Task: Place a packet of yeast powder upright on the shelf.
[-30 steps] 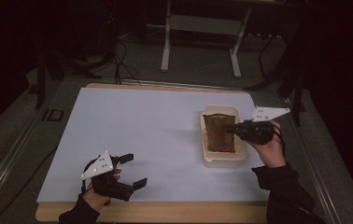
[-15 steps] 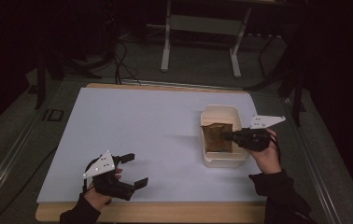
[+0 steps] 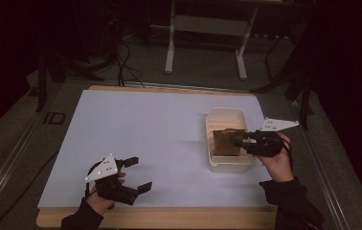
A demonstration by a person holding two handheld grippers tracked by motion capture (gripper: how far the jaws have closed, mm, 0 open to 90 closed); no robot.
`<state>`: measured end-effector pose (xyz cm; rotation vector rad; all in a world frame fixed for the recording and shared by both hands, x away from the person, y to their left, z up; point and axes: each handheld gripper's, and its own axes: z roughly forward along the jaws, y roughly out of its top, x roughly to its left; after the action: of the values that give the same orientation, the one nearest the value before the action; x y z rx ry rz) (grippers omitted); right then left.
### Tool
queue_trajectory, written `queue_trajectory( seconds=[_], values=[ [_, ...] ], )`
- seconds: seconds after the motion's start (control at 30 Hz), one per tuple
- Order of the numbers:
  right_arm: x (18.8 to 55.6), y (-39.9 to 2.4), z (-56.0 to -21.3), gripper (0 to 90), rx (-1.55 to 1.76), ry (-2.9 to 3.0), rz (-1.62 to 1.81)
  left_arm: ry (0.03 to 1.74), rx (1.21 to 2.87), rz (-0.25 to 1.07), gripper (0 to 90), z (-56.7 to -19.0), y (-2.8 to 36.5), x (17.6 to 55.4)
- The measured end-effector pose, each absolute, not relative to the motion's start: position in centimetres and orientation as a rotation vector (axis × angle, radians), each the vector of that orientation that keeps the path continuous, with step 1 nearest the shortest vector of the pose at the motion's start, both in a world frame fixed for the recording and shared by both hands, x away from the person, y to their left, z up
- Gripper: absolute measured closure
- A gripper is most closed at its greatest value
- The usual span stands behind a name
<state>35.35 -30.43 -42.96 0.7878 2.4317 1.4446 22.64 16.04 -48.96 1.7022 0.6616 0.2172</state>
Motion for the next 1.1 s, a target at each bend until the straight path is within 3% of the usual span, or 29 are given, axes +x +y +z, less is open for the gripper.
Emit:
queue_trajectory(
  seconds=[0.23, 0.57, 0.73, 0.9, 1.1],
  values=[
    [35.0, -30.9, -40.5, 43.9, 0.798, 2.313, 1.458, 0.656, 1.71, 0.217, 2.1, -49.0, 15.9, 22.6],
    [34.1, -30.6, -37.8, 37.0, 0.775, 2.242, 1.526, 0.654, 1.719, 0.216, 2.1, -49.0, 15.7, 22.5],
    [32.2, -28.9, -36.5, 28.4, 0.729, 2.222, 1.572, 0.65, 1.722, 0.222, 2.1, -49.0, 15.7, 22.5],
    [31.0, -28.1, -35.7, 25.8, 0.691, 2.189, 1.639, 0.648, 1.725, 0.223, 2.1, -49.0, 15.7, 22.4],
    [29.1, -26.3, -35.3, 12.6, 0.67, 2.177, 1.583, 0.638, 1.733, 0.223, 2.0, -49.0, 15.5, 22.3]
  ],
)
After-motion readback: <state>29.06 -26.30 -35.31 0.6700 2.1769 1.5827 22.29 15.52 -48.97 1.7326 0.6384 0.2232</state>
